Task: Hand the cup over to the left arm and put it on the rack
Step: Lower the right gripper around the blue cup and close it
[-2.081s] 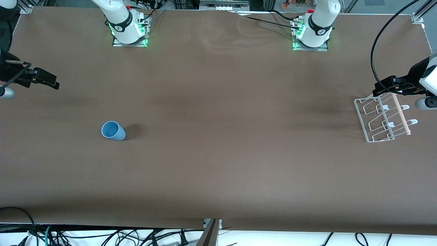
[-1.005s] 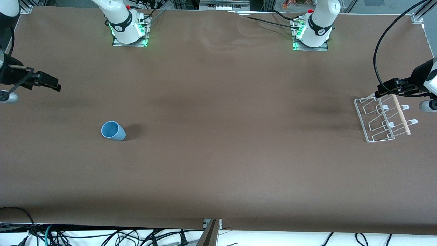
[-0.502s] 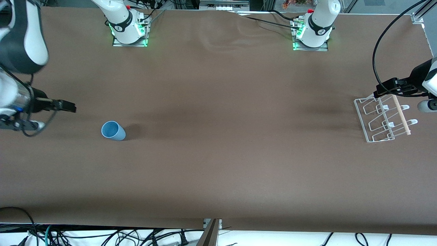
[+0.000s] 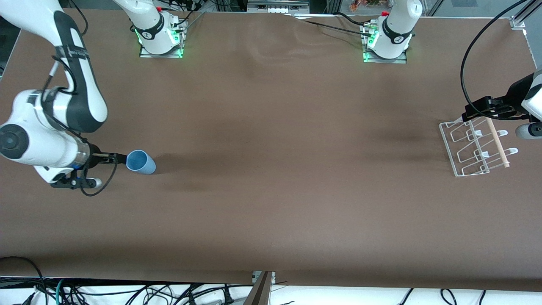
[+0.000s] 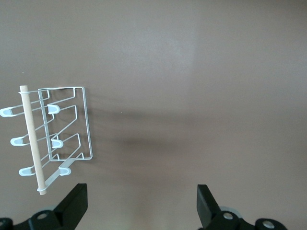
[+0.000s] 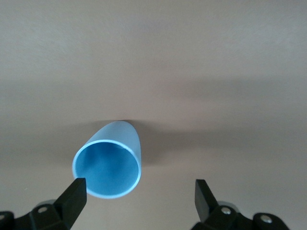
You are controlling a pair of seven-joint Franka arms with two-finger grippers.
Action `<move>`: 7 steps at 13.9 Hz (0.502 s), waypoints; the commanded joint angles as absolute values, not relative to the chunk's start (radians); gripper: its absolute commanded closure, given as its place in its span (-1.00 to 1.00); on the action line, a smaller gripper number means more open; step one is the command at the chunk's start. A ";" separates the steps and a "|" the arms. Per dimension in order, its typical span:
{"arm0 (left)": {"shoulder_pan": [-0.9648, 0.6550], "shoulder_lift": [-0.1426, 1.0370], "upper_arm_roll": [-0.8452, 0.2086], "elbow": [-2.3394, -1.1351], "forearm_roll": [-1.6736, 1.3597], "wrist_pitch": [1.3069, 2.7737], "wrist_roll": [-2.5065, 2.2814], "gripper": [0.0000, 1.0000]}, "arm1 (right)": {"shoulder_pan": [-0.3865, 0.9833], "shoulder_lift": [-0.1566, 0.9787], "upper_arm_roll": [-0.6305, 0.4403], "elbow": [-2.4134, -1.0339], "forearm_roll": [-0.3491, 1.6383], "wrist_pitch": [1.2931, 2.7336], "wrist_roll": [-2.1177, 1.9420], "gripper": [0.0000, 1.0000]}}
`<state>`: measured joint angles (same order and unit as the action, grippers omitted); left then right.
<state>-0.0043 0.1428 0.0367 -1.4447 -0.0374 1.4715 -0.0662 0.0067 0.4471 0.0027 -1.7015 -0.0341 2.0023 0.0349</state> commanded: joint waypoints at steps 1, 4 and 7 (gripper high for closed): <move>-0.005 0.156 0.038 -1.414 -0.055 1.460 -0.074 -1.00 | 0.005 0.414 0.006 -1.847 -0.043 2.176 0.046 -1.00; -0.006 0.156 0.038 -1.416 -0.055 1.459 -0.074 -1.00 | 0.003 0.417 0.006 -1.916 -0.041 2.270 0.048 -0.68; -0.006 0.156 0.038 -1.416 -0.055 1.459 -0.072 -1.00 | 0.002 0.443 0.006 -1.910 -0.043 2.269 0.043 0.64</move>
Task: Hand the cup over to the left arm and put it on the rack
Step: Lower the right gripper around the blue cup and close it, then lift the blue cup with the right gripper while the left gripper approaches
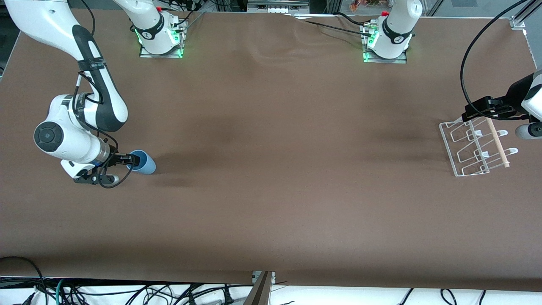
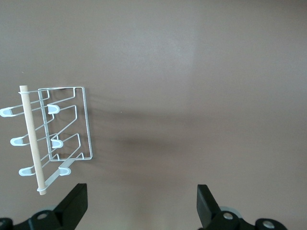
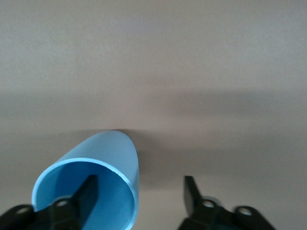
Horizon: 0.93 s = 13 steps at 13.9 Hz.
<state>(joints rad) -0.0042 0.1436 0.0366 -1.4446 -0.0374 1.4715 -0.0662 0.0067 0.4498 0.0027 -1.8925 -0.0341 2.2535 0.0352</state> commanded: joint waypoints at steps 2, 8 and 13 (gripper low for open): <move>-0.006 0.156 0.038 -1.416 -0.055 1.459 -0.071 -1.00 | 0.002 0.448 0.006 -1.901 -0.043 2.264 0.040 1.00; -0.003 0.178 0.035 -1.431 -0.089 1.462 -0.058 -1.00 | 0.011 0.448 0.008 -1.864 -0.041 2.238 0.031 1.00; 0.006 0.176 0.035 -1.437 -0.192 1.462 0.180 -1.00 | 0.070 0.445 0.009 -1.671 0.114 1.956 0.035 1.00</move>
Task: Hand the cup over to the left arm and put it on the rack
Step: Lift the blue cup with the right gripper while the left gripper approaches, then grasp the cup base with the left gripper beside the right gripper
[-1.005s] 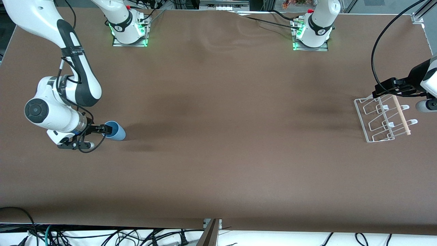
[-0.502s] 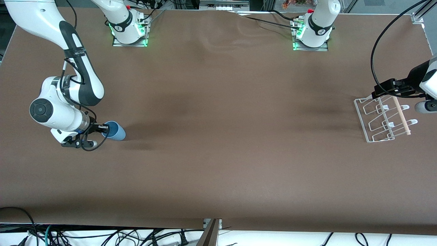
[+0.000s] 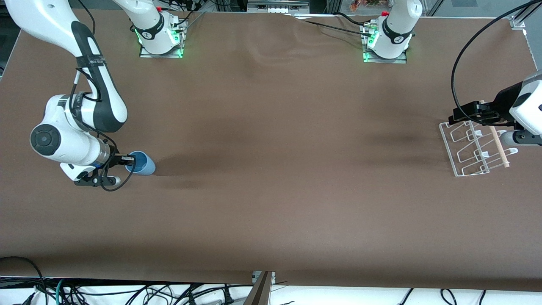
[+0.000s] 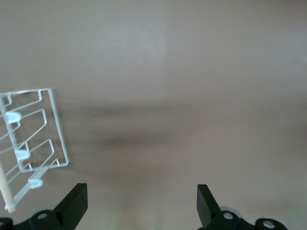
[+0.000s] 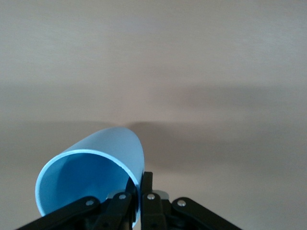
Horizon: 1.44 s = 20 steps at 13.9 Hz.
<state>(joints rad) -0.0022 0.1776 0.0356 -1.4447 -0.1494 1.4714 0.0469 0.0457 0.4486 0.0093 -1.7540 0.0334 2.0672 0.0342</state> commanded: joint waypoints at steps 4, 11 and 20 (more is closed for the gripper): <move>0.008 0.179 0.035 -1.463 -0.337 1.468 0.635 -1.00 | 0.129 0.445 0.014 -1.611 0.424 1.875 0.044 1.00; -0.011 0.183 -0.148 -1.540 -0.380 1.701 1.247 -1.00 | 0.305 0.505 0.017 -1.572 0.921 2.020 0.046 1.00; -0.014 0.156 -0.380 -1.736 -0.364 2.169 1.413 -1.00 | 0.538 0.532 0.023 -1.496 1.224 2.301 0.048 1.00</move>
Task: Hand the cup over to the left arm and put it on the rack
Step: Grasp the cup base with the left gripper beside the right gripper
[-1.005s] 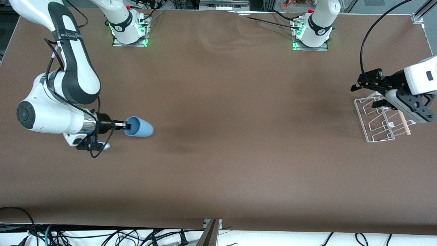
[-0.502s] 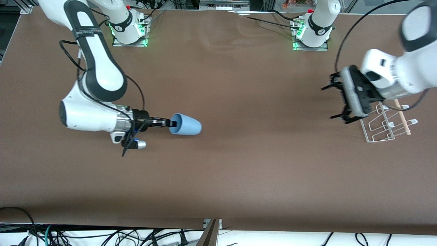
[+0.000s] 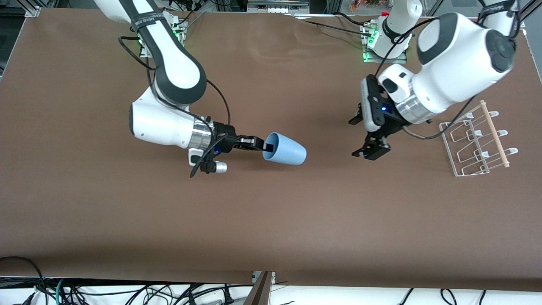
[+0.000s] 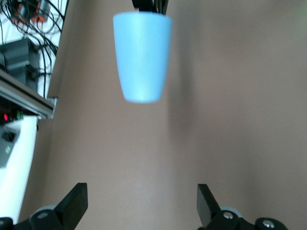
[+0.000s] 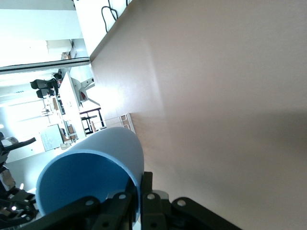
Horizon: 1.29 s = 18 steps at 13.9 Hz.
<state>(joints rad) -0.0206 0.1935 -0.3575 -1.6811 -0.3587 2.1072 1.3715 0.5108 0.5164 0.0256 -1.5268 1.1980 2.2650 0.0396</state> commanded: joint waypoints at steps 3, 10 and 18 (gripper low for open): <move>-0.029 0.161 -0.402 -1.762 -0.362 2.249 1.404 -1.00 | 0.552 0.534 0.057 -1.489 1.229 2.361 0.049 1.00; -0.083 0.170 -0.411 -1.832 -0.364 2.394 1.364 -1.00 | 0.572 0.534 0.118 -1.454 1.324 2.468 0.048 1.00; -0.114 0.201 -0.422 -1.827 -0.276 2.427 1.181 -0.96 | 0.597 0.529 0.118 -1.456 1.347 2.487 0.046 1.00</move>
